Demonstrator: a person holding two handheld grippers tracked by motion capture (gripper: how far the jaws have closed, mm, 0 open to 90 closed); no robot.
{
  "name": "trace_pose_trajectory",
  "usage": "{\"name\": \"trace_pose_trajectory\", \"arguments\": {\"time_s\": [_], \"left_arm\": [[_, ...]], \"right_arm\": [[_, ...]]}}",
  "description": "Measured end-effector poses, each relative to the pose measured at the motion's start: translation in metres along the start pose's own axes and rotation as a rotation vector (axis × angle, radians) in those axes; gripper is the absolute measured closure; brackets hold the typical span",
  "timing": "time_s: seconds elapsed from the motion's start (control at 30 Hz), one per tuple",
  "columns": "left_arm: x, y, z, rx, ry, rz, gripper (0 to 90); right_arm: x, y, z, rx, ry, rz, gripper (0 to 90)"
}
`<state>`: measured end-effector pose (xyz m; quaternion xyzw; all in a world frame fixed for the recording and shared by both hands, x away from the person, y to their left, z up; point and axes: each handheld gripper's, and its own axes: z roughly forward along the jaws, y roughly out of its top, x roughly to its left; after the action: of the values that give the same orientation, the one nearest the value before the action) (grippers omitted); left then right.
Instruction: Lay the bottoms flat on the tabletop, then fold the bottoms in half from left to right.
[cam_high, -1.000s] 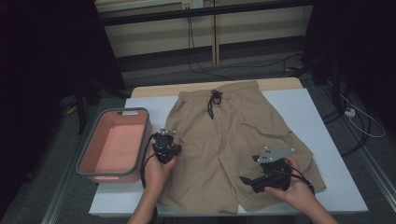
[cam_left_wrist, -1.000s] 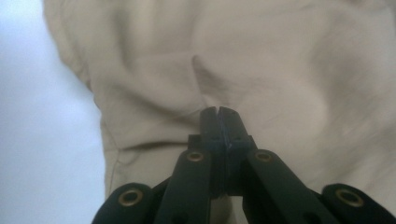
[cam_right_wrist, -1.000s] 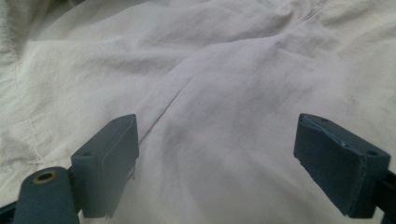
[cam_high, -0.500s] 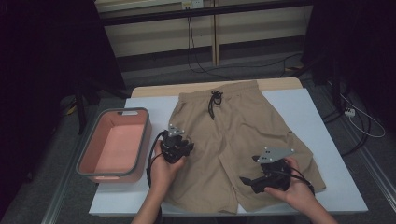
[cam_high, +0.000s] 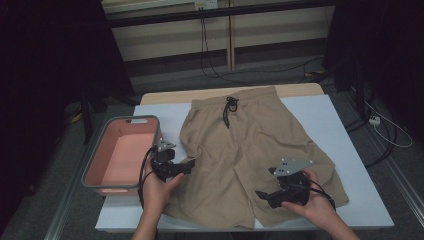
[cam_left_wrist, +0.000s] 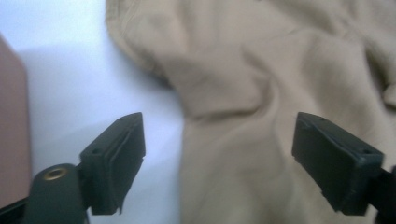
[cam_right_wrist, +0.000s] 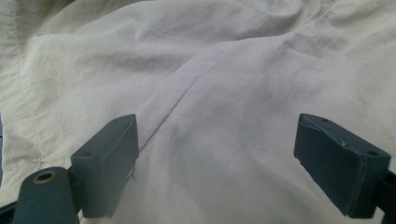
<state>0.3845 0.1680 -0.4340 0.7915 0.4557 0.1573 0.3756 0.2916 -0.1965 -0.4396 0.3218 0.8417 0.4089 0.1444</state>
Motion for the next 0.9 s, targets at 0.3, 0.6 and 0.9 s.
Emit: {"name": "trace_pose_trajectory", "arguments": {"time_s": [0.3,0.6,0.9], "left_arm": [[-0.003,-0.007,0.003,0.029,-0.027,-0.009,15.5],[-0.002,-0.010,0.006,0.062,-0.031,-0.010,20.1],[0.002,-0.014,0.007,0.128,-0.025,-0.034,48.7]], "right_arm": [[-0.001,0.000,-0.002,-0.004,-0.008,0.004,14.0],[-0.003,0.000,-0.002,-0.009,-0.009,0.007,13.9],[-0.006,-0.001,-0.001,-0.007,-0.013,0.017,13.9]]}}
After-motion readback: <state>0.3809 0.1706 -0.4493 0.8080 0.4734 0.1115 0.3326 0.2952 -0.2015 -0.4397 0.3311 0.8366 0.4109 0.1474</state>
